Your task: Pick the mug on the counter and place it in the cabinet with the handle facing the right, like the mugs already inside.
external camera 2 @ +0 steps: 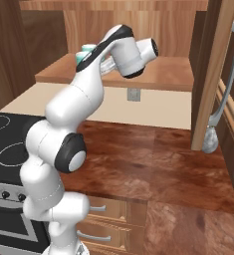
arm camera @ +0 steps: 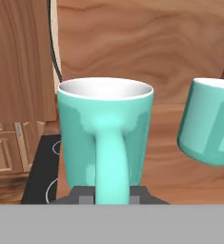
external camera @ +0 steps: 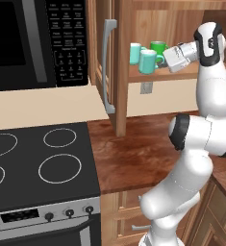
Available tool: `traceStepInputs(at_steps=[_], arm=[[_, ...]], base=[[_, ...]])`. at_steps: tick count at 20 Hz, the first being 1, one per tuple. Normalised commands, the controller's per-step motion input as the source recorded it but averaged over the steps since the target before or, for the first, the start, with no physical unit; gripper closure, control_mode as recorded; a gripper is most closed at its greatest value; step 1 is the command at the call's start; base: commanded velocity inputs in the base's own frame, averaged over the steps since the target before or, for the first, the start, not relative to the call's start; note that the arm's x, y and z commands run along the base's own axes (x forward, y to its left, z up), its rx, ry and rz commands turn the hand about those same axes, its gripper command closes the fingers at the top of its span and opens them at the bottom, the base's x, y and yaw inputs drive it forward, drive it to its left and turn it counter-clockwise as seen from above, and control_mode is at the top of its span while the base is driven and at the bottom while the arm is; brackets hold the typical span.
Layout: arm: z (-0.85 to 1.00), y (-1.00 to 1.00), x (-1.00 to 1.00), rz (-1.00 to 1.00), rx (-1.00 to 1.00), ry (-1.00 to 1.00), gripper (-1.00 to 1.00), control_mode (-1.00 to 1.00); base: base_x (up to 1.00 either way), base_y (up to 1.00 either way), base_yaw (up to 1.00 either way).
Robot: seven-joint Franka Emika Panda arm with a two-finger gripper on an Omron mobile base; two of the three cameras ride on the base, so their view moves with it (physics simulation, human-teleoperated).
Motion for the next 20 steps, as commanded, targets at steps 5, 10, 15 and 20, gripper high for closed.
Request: traceStepInputs(at_steps=[5, 10, 15, 20], arm=[[-0.02, 0.0, 0.15, -0.02, -0.02, 0.01, 1.0, -1.0], [-0.02, 0.0, 0.07, 0.0, -0.01, 0.0, 1.0, -1.0], [0.0, 0.0, 0.0, 0.0, 0.0, 0.0, 1.0, -1.0], [-0.01, 0.0, 0.02, 0.0, 0.0, 0.0, -1.0, -1.0]], base=[[0.0, 0.0, 0.0], [0.0, 0.0, 0.0], [0.0, 0.0, 0.0], [0.0, 0.0, 0.0]])
